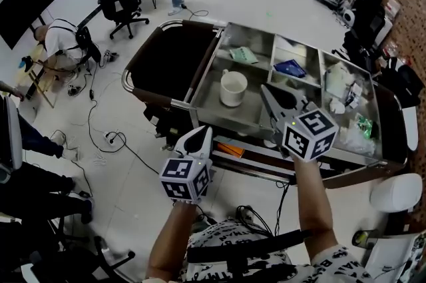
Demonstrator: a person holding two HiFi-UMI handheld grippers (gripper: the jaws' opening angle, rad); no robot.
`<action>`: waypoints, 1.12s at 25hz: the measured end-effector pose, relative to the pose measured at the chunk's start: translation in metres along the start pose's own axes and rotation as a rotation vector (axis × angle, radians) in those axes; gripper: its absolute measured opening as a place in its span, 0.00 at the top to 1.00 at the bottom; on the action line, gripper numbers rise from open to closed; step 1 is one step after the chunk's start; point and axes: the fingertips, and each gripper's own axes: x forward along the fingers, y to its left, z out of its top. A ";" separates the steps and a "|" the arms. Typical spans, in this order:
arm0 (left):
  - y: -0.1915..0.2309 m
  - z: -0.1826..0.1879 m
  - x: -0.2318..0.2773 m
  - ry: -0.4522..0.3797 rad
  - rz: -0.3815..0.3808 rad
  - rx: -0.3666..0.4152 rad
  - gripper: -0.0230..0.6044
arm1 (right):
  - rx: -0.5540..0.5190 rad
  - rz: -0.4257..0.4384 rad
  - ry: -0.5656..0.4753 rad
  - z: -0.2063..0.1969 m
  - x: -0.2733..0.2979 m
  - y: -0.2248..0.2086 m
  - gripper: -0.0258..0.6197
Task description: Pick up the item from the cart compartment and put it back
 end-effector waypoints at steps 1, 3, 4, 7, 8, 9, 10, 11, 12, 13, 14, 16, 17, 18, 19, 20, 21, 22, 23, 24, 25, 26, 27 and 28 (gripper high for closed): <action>-0.003 -0.004 -0.002 0.005 -0.003 0.002 0.96 | 0.017 -0.001 -0.019 -0.005 -0.010 0.005 0.96; -0.010 -0.013 -0.007 0.017 -0.011 0.008 0.96 | 0.053 -0.004 -0.043 -0.019 -0.028 0.016 0.96; -0.014 -0.017 -0.010 0.023 -0.016 0.012 0.96 | 0.070 -0.010 -0.045 -0.029 -0.037 0.021 0.96; -0.025 -0.024 -0.020 0.033 -0.032 0.017 0.96 | 0.132 -0.027 -0.031 -0.060 -0.061 0.037 0.96; -0.028 -0.026 -0.023 0.034 -0.035 0.018 0.96 | 0.153 -0.036 -0.027 -0.071 -0.068 0.041 0.96; -0.031 -0.027 -0.026 0.034 -0.038 0.019 0.96 | 0.171 -0.048 -0.023 -0.081 -0.073 0.044 0.96; -0.033 -0.029 -0.028 0.035 -0.041 0.020 0.96 | 0.189 -0.061 -0.019 -0.091 -0.078 0.047 0.96; -0.035 -0.031 -0.030 0.037 -0.045 0.022 0.96 | 0.206 -0.071 -0.015 -0.099 -0.082 0.049 0.96; -0.038 -0.032 -0.032 0.040 -0.049 0.024 0.96 | 0.220 -0.080 -0.012 -0.106 -0.086 0.052 0.96; -0.040 -0.033 -0.034 0.042 -0.052 0.027 0.96 | 0.228 -0.088 -0.009 -0.110 -0.089 0.055 0.96; -0.041 -0.033 -0.036 0.043 -0.054 0.030 0.96 | 0.225 -0.096 -0.004 -0.113 -0.092 0.057 0.96; -0.042 -0.033 -0.040 0.040 -0.053 0.030 0.96 | 0.200 -0.110 0.010 -0.116 -0.095 0.063 0.96; -0.042 -0.033 -0.041 0.038 -0.053 0.029 0.96 | 0.185 -0.115 0.018 -0.116 -0.096 0.065 0.96; -0.043 -0.033 -0.043 0.036 -0.054 0.028 0.96 | 0.171 -0.118 0.026 -0.116 -0.096 0.068 0.96; -0.044 -0.033 -0.043 0.034 -0.057 0.028 0.96 | 0.158 -0.120 0.034 -0.116 -0.097 0.070 0.96; -0.046 -0.033 -0.044 0.032 -0.059 0.027 0.96 | 0.146 -0.121 0.040 -0.115 -0.097 0.071 0.96; -0.047 -0.033 -0.044 0.028 -0.061 0.027 0.96 | 0.134 -0.122 0.045 -0.114 -0.098 0.072 0.96; -0.047 -0.032 -0.044 0.024 -0.062 0.026 0.96 | 0.124 -0.125 0.050 -0.113 -0.098 0.072 0.96; -0.047 -0.032 -0.044 0.020 -0.063 0.024 0.96 | 0.116 -0.127 0.054 -0.112 -0.098 0.072 0.96; -0.047 -0.031 -0.043 0.016 -0.064 0.022 0.96 | 0.112 -0.128 0.057 -0.112 -0.098 0.072 0.96; -0.047 -0.030 -0.043 0.013 -0.066 0.020 0.96 | 0.112 -0.128 0.060 -0.112 -0.098 0.071 0.96; -0.047 -0.030 -0.042 0.011 -0.067 0.018 0.96 | 0.113 -0.127 0.063 -0.112 -0.098 0.071 0.96; -0.047 -0.029 -0.042 0.008 -0.068 0.017 0.96 | 0.113 -0.126 0.067 -0.113 -0.098 0.072 0.96; -0.047 -0.028 -0.041 0.006 -0.068 0.016 0.96 | 0.111 -0.125 0.071 -0.114 -0.098 0.072 0.96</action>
